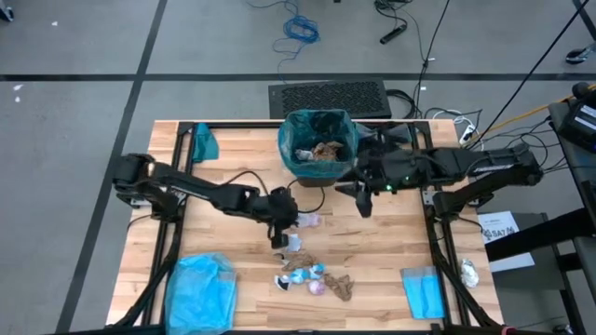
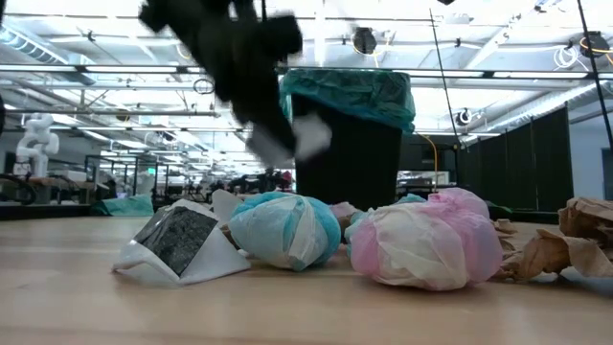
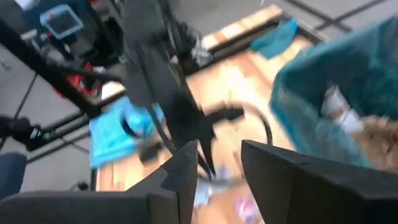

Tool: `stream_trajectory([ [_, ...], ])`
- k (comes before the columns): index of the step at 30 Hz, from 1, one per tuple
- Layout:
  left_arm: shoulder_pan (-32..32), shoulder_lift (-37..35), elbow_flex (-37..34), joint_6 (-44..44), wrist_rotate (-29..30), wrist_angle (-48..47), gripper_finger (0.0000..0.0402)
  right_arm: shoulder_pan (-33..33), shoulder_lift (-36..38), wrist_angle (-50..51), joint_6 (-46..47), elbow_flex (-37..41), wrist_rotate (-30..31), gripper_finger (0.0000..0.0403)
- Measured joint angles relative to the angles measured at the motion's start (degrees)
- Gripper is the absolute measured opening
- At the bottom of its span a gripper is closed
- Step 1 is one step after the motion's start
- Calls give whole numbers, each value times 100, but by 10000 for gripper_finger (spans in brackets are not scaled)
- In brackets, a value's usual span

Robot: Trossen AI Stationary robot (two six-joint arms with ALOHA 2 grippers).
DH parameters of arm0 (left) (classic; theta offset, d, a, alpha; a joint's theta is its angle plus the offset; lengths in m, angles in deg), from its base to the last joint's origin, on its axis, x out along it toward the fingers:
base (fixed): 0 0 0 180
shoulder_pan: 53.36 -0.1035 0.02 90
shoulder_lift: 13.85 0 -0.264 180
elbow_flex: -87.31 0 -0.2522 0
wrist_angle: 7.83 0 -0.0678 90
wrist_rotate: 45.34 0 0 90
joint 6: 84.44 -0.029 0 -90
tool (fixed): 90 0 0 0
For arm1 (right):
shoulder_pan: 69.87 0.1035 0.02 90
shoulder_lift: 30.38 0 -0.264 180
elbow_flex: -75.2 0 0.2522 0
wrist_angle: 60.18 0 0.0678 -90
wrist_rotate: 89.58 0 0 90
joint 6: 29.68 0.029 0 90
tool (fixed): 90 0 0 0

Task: Place trash/remove bag and relplace
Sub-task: Put the white paper into the blue trash bag inside the black trash bin

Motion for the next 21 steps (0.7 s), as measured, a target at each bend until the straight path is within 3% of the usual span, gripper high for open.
stream_trajectory([
  [7,200,-928,935,-652,784,-485,1,552,-255,350,265,-2,646,109],
  [12,-295,-1071,1562,-1511,1067,-656,0,718,-744,370,340,-2,665,109],
  [16,-995,-1012,1814,-2006,915,-765,0,838,-1243,369,529,-2,670,109],
  [21,-2078,-805,1835,-2145,39,-702,0,973,-1786,190,565,-2,685,109],
])
